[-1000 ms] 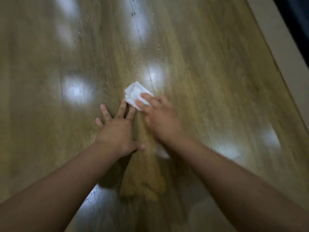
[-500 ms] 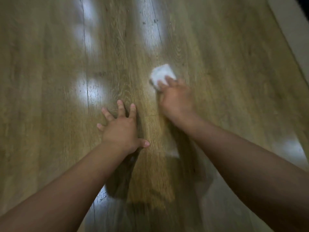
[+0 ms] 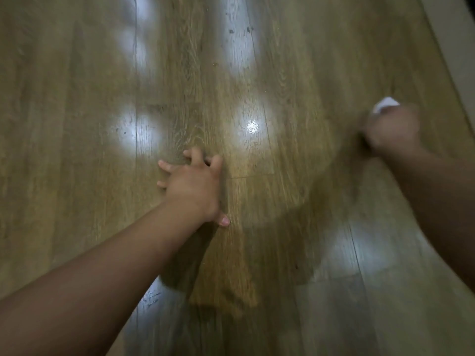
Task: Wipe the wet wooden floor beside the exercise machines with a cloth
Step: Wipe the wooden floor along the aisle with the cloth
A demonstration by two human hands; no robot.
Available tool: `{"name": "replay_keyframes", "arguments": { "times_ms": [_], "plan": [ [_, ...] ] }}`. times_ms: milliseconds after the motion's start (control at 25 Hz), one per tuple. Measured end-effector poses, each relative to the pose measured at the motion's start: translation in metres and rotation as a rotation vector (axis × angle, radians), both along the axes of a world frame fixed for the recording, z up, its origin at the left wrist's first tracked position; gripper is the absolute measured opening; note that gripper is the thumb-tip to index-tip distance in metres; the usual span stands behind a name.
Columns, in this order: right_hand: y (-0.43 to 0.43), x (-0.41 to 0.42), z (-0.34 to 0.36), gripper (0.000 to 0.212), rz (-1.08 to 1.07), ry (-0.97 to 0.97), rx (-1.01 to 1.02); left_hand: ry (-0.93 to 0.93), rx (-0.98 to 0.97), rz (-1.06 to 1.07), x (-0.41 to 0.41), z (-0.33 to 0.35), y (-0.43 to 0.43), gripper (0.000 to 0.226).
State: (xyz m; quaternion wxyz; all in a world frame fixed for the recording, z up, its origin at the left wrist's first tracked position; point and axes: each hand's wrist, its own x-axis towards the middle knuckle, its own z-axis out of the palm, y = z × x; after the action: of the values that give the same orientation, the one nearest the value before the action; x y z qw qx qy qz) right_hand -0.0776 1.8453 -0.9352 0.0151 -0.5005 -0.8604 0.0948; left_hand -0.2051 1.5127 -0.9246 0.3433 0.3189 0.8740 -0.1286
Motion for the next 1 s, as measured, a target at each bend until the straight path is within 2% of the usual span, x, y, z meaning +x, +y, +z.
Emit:
{"name": "replay_keyframes", "arguments": {
  "times_ms": [80, 160, 280, 320, 360, 440, 480, 600, 680, 720, 800, 920, 1000],
  "plan": [
    [-0.055, -0.054, -0.013, 0.018, 0.172, 0.091, 0.02, 0.009, -0.092, -0.045, -0.004, -0.001, 0.015, 0.13],
    [-0.128, -0.097, -0.028, 0.022, 0.461, 0.122, -0.021, 0.0, -0.198, -0.069, -0.003, -0.003, 0.031, 0.134],
    [-0.175, -0.107, -0.034, 0.032, 0.933, 0.224, -0.115, -0.021, -0.2, 0.085, -0.001, 0.001, 0.035, 0.151],
    [-0.159, -0.098, -0.035, 0.034, 0.964, 0.29, -0.096, -0.041, -0.171, 0.147, -0.002, 0.003, 0.031, 0.159],
    [-0.137, -0.085, -0.038, 0.038, 0.906, 0.326, -0.041, -0.05, -0.143, 0.178, -0.001, 0.004, 0.025, 0.163],
    [-0.082, -0.049, -0.041, 0.041, 0.645, 0.296, 0.018, -0.061, -0.108, 0.186, -0.001, 0.004, 0.023, 0.163],
    [-0.053, -0.028, -0.039, 0.04, 0.483, 0.249, 0.066, -0.075, -0.108, 0.191, -0.002, 0.003, 0.026, 0.164],
    [0.011, 0.017, -0.028, 0.052, 0.049, -0.076, 0.086, -0.101, -0.133, 0.221, -0.002, 0.003, 0.03, 0.164],
    [0.011, 0.006, -0.021, 0.058, -0.078, -0.145, 0.05, -0.095, -0.16, 0.215, -0.001, 0.003, 0.033, 0.164],
    [-0.005, -0.008, -0.018, 0.058, -0.075, -0.126, 0.053, -0.094, -0.18, 0.217, -0.001, 0.002, 0.036, 0.165],
    [-0.061, -0.039, -0.023, 0.059, 0.105, -0.077, 0.067, -0.108, -0.229, 0.228, -0.002, 0.0, 0.041, 0.165],
    [-0.164, -0.069, -0.036, 0.054, 0.57, 0.04, 0.145, -0.114, -0.23, 0.226, -0.004, -0.002, 0.042, 0.166],
    [-0.186, -0.067, -0.036, 0.045, 0.834, 0.105, 0.082, -0.115, -0.206, 0.218, -0.006, -0.003, 0.038, 0.167]
  ]
}}
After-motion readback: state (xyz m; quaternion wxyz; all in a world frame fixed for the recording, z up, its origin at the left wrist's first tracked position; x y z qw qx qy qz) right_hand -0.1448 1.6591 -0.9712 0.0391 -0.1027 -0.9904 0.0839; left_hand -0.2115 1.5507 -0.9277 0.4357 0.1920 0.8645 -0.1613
